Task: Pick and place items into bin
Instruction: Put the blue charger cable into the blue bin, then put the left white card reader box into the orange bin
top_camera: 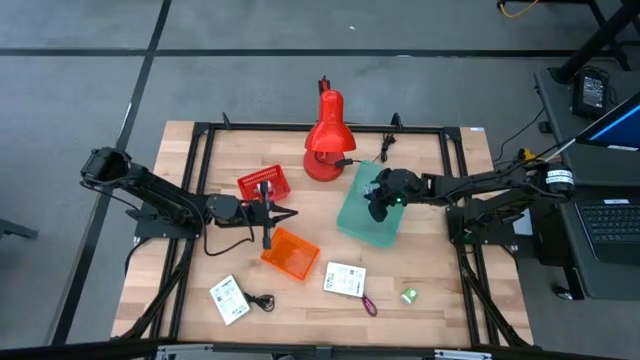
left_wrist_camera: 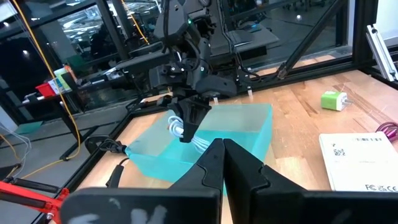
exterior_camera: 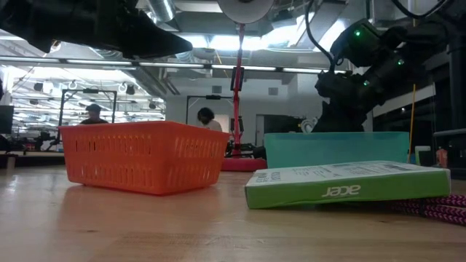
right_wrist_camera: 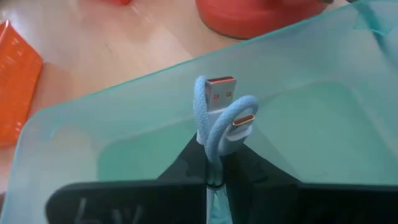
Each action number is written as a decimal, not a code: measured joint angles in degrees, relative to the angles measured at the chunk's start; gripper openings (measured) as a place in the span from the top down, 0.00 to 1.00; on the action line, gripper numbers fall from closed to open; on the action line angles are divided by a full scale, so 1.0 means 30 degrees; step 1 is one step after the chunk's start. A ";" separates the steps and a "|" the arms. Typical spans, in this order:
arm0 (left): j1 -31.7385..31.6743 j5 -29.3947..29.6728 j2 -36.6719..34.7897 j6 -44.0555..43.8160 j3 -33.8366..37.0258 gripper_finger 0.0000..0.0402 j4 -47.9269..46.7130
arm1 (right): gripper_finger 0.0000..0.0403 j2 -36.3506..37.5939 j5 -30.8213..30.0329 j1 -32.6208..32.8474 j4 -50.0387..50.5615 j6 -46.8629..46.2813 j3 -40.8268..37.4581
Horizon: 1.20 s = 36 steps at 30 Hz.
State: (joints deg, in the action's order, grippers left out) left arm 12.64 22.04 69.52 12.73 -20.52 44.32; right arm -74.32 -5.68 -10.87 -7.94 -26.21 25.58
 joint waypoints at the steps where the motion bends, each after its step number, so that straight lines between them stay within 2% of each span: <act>1: 0.0003 0.0000 0.0000 0.0000 -0.0003 0.99 0.0005 | 0.94 0.0000 -0.0006 0.0000 0.0000 0.0134 0.0000; 14: -0.0004 0.0000 0.0000 -0.0001 -0.0004 0.99 -0.0003 | 0.81 0.0000 -0.0508 0.0000 0.0029 0.0458 0.0000; 24: -0.0002 -0.0002 0.0000 0.0000 -0.0005 1.00 -0.0010 | 0.80 0.0011 -0.0469 0.0000 -0.0130 0.0879 0.0000; 28: 0.0003 0.0000 0.0000 -0.0007 -0.0005 0.99 -0.0010 | 0.83 0.0444 -0.0435 0.0007 -0.0541 0.1454 0.0000; 36: 0.0003 -0.0007 0.0000 -0.0007 -0.0005 1.00 -0.0009 | 0.99 0.2426 0.0437 0.0391 -0.0585 0.3852 0.0022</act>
State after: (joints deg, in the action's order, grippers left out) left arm 12.64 22.02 69.52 12.71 -20.53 44.30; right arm -67.05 -4.37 -9.70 -9.70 -14.66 25.65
